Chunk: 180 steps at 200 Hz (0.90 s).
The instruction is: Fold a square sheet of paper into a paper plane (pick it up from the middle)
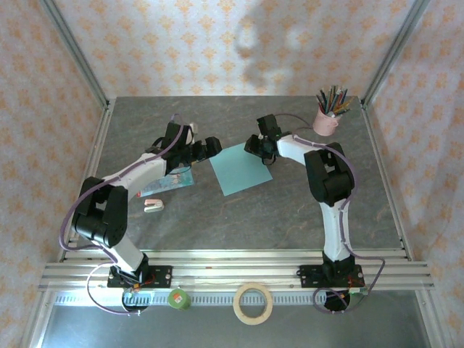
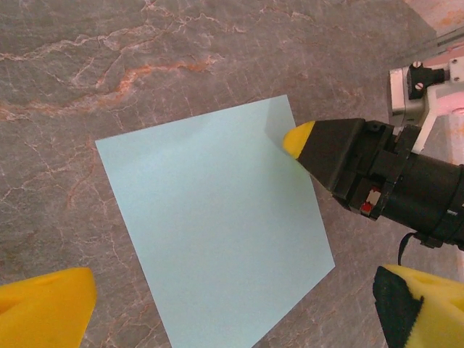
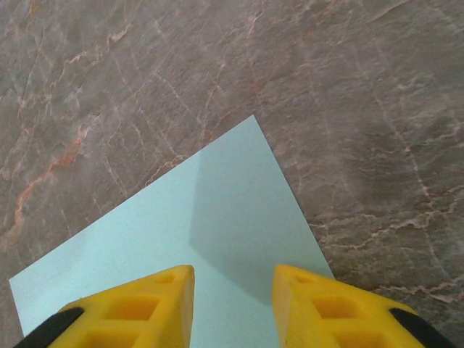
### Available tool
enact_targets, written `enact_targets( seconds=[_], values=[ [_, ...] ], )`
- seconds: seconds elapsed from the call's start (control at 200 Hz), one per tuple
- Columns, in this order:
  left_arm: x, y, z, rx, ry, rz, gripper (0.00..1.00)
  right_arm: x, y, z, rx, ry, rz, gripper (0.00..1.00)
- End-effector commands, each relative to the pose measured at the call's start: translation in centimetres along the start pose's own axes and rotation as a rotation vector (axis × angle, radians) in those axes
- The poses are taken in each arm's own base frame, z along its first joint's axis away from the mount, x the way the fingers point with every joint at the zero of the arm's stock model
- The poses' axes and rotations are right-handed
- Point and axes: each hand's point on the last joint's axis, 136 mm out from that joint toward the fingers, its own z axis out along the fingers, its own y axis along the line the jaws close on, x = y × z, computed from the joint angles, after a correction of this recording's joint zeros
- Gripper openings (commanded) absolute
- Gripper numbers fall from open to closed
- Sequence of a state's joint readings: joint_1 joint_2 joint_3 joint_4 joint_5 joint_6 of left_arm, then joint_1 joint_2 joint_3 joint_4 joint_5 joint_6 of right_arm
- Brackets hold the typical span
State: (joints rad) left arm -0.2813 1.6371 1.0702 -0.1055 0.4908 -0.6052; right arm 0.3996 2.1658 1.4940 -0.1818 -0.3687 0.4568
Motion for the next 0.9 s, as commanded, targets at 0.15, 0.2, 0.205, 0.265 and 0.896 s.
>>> enact_targets(
  seconds=[0.15, 0.2, 0.205, 0.265, 0.896],
  values=[
    [1.7, 0.6, 0.9, 0.0, 0.052, -0.01, 0.99, 5.1, -7.1, -2.3, 0.225, -0.043, 0.334, 0.33],
    [2.1, 0.5, 1.1, 0.0, 0.058, -0.008, 0.99, 6.8, -7.2, -3.1, 0.211, -0.056, 0.42, 0.33],
    [2.1, 0.5, 1.1, -0.001, 0.059, -0.008, 0.99, 6.9, -7.2, -3.2, 0.21, -0.06, 0.428, 0.33],
    [2.8, 0.3, 1.3, -0.001, 0.072, 0.001, 0.99, 8.6, -6.8, -4.2, 0.2, -0.086, 0.506, 0.34],
    [11.0, -0.4, 3.9, -0.24, 0.217, 0.156, 0.98, 4.3, -2.5, -11.6, -0.125, -0.228, 0.39, 0.62]
  ],
)
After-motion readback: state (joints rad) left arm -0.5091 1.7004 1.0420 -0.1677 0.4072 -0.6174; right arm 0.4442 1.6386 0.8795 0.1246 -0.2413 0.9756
